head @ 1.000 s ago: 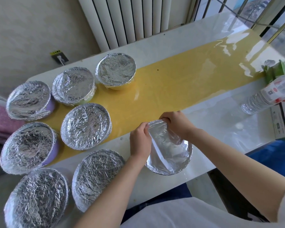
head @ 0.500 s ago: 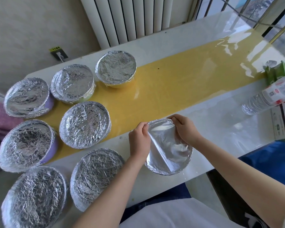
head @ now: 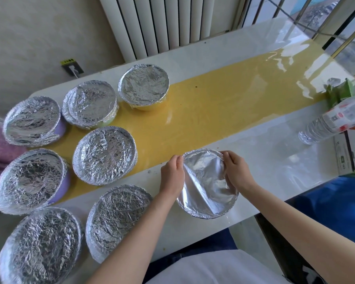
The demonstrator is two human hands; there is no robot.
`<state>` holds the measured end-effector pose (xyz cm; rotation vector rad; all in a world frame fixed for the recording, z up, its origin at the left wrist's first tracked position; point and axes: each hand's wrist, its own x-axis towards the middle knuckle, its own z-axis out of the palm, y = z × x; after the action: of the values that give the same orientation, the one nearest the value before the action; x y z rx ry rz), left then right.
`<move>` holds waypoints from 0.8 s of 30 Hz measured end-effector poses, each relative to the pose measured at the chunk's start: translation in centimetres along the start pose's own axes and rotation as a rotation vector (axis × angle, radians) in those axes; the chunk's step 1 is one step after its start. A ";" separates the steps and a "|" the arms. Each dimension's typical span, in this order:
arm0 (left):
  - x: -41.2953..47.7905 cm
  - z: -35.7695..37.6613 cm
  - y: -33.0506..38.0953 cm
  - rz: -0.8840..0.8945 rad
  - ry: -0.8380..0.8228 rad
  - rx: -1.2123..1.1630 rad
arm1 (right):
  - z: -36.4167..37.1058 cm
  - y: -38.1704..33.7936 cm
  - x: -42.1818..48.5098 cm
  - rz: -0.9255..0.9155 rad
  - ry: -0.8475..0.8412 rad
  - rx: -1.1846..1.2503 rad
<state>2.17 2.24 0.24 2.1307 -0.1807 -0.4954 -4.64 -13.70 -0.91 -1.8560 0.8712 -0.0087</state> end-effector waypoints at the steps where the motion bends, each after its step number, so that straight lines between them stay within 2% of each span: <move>1: 0.1 -0.1 0.0 -0.024 -0.022 -0.016 | 0.0 -0.1 0.0 -0.005 0.006 0.006; 5: 0.1 -0.3 -0.3 -0.128 -0.135 -0.099 | 0.1 0.2 0.1 -0.023 0.013 0.028; 9: 0.1 -0.2 -0.4 -0.147 -0.129 -0.118 | 0.0 0.2 0.2 -0.009 0.016 0.037; 12: -0.3 -0.1 -0.3 -0.063 -0.065 -0.069 | 0.2 -0.1 0.0 -0.010 0.035 0.007; 15: -0.9 0.4 -0.3 0.004 0.047 -0.010 | -0.1 -0.1 -0.8 0.068 0.082 -0.015; 20: -1.5 0.8 -0.1 -0.097 0.216 -0.139 | -0.3 0.4 -2.4 0.111 0.038 0.065; 24: -1.5 0.5 0.1 -0.199 0.156 -0.227 | 0.2 0.5 -1.9 0.131 0.063 0.138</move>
<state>0.63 2.26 0.45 1.9619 0.1705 -0.4394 -6.23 -12.54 -0.69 -1.6754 1.0092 -0.0447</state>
